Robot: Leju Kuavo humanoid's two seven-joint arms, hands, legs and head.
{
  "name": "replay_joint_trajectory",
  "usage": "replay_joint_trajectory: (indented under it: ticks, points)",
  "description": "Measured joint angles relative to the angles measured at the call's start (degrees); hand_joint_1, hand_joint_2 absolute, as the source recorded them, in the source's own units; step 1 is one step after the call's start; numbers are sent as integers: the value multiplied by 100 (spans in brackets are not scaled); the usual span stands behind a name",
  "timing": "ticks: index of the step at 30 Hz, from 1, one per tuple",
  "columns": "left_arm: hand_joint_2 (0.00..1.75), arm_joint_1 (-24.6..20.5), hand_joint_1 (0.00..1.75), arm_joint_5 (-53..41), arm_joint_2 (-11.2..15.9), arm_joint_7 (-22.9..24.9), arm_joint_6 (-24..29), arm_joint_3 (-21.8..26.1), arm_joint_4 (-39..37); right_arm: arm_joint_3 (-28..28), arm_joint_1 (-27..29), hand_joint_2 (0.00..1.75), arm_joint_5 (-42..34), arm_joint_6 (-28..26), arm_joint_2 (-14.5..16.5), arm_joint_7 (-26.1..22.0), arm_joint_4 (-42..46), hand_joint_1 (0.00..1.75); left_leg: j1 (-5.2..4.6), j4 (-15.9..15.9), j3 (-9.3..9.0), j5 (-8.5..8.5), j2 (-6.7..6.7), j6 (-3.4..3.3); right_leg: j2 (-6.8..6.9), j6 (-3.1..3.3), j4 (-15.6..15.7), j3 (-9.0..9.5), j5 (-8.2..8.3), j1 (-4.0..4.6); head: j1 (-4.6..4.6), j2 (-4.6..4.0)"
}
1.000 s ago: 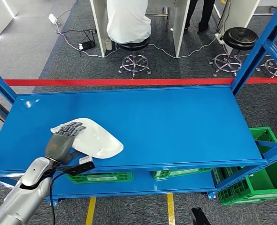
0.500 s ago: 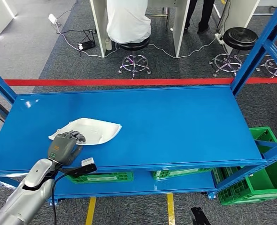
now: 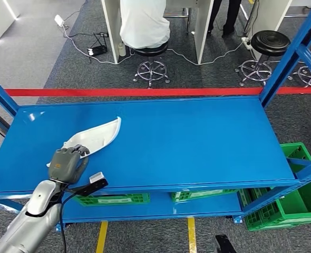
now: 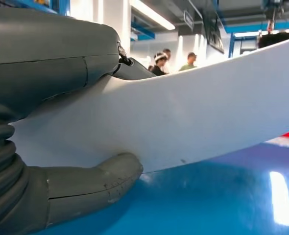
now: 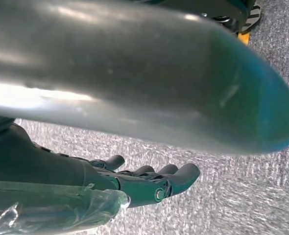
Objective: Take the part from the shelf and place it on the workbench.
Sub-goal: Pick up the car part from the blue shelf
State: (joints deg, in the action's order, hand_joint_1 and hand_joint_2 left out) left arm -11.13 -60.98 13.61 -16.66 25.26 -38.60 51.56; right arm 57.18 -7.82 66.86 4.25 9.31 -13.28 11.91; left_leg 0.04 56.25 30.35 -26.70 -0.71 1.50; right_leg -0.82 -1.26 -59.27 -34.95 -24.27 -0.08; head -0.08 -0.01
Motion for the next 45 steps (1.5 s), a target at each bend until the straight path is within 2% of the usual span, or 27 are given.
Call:
replay_joint_trajectory:
  ticks: [7, 18, 32, 39, 45]
  points:
    - [175, 116, 175, -57, -3, 44, 89, 52, 319, 1, 14, 0, -36, -16, 0, -6, 0, 0, -1, 0, 0, 0, 0, 0, -1, 0, 1, 0, 0, 0, 0, -1]
    - [175, 329, 175, -347, 15, 255, 128, 165, 1400, 2, 84, 0, -122, -66, 0, -54, 0, 0, -1, 1, 0, 0, 0, 0, 0, 0, 0, 1, 0, 0, -1, -1]
    - [175, 426, 175, -259, 32, 227, 116, 201, 1719, 2, 93, 0, -138, -84, 0, -60, 0, 0, -1, 1, -1, 0, 0, 0, -1, 0, 0, 0, 0, 0, -1, 0]
    - [175, 593, 175, -129, -80, 252, 133, 213, 2032, 4, 105, 0, -223, -125, 0, -84, 0, 0, -11, 7, 1, -4, 0, -6, -1, -5, 4, 1, 3, -13, -1, 0]
    - [175, 646, 175, 252, -147, 363, 354, 577, 2395, 5, 124, 0, -278, -149, 0, -108, 0, 0, -28, 32, 10, -12, 0, -29, -3, -26, 6, -1, 14, -29, -2, 0]
